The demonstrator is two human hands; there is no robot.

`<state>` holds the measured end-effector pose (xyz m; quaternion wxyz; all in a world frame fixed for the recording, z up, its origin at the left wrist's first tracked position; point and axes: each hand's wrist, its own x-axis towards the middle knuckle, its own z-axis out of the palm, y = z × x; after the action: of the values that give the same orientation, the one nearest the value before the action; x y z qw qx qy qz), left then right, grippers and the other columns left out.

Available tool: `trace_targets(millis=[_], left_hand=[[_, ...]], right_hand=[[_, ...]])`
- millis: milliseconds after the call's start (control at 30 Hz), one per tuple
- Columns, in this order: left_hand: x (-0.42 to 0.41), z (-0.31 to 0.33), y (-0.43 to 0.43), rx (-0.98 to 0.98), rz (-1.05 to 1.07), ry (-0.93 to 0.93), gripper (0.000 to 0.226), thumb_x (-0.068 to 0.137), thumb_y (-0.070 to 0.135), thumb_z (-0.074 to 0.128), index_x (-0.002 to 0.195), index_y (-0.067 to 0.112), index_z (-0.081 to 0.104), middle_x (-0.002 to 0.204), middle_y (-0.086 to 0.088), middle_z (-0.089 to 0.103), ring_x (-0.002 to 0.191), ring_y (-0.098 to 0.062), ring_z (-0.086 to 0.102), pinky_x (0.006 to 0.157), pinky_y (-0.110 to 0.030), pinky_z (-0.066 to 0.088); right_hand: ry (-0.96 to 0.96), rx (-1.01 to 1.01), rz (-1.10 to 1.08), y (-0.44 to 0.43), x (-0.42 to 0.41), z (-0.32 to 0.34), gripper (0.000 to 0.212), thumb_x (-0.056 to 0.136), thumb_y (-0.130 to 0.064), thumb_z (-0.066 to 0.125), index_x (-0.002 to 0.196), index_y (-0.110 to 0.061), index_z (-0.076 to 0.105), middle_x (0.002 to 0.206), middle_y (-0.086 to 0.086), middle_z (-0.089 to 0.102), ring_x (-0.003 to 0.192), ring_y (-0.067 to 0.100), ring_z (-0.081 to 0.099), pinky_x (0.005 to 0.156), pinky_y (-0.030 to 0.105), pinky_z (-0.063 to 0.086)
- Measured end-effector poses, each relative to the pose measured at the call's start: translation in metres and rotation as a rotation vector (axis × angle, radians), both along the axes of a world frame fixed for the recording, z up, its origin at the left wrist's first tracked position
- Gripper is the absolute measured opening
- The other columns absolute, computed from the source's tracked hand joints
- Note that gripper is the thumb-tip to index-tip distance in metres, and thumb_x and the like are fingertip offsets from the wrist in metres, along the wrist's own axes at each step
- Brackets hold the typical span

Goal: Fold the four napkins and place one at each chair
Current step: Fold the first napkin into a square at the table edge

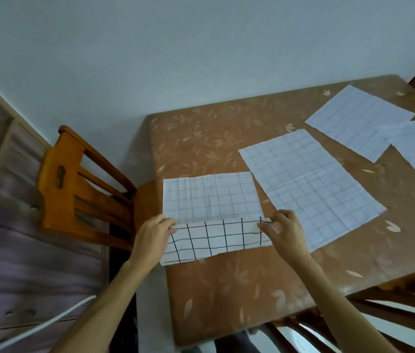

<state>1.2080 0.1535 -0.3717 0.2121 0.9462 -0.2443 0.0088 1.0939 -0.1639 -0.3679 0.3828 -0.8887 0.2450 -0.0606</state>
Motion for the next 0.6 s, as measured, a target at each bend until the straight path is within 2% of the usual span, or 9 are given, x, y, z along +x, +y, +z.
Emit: trace_targets(millis=[100,200,300,433,500,600], left_hand=[[0.039,0.003,-0.019,-0.005,0.053,-0.031,0.010,0.085,0.010,0.074,0.095,0.009,0.073,0.084,-0.004,0.066,0.075,-0.023,0.063,0.063,-0.027,0.046],[0.077,0.001,-0.036,0.011,0.080,-0.055,0.009,0.086,0.013,0.074,0.094,0.010,0.073,0.083,-0.003,0.064,0.073,-0.025,0.060,0.065,-0.036,0.051],[0.108,-0.003,-0.054,0.036,0.116,-0.059,0.009,0.087,0.015,0.072,0.095,0.011,0.073,0.084,-0.004,0.063,0.073,-0.027,0.059,0.067,-0.042,0.052],[0.143,-0.012,-0.075,0.091,0.186,-0.042,0.008,0.088,0.015,0.071,0.095,0.009,0.072,0.087,-0.009,0.065,0.078,-0.029,0.061,0.074,-0.043,0.052],[0.157,-0.019,-0.084,0.124,0.207,-0.015,0.008,0.089,0.015,0.069,0.093,0.009,0.072,0.087,-0.009,0.065,0.078,-0.029,0.061,0.075,-0.044,0.051],[0.173,-0.032,-0.094,0.184,0.242,0.012,0.007,0.090,0.017,0.068,0.093,0.012,0.072,0.087,-0.008,0.065,0.079,-0.028,0.060,0.077,-0.043,0.050]], right_hand=[[0.039,0.075,0.011,-0.017,0.044,0.004,0.022,0.087,-0.034,0.071,0.095,-0.015,0.064,0.095,-0.006,0.060,0.086,0.013,0.056,0.069,0.025,0.039],[0.082,0.196,-0.020,-0.030,0.085,0.005,0.020,0.088,-0.033,0.068,0.089,-0.016,0.058,0.076,0.000,0.062,0.067,0.016,0.055,0.054,0.025,0.037],[0.091,0.255,-0.010,-0.042,0.122,0.004,0.017,0.089,-0.028,0.066,0.102,-0.021,0.057,0.084,0.002,0.066,0.069,0.020,0.060,0.051,0.022,0.043],[0.119,0.283,0.021,-0.056,0.166,-0.006,0.039,0.085,-0.013,0.065,0.121,-0.025,0.055,0.083,0.007,0.062,0.063,0.017,0.055,0.045,0.014,0.042],[0.151,0.282,0.022,-0.061,0.184,-0.016,0.042,0.085,-0.010,0.066,0.124,-0.021,0.055,0.084,0.004,0.059,0.062,0.013,0.053,0.044,0.011,0.042],[0.203,0.277,0.000,-0.066,0.205,-0.033,0.040,0.085,-0.016,0.069,0.123,-0.018,0.057,0.088,0.000,0.060,0.064,0.008,0.055,0.045,0.010,0.042]])
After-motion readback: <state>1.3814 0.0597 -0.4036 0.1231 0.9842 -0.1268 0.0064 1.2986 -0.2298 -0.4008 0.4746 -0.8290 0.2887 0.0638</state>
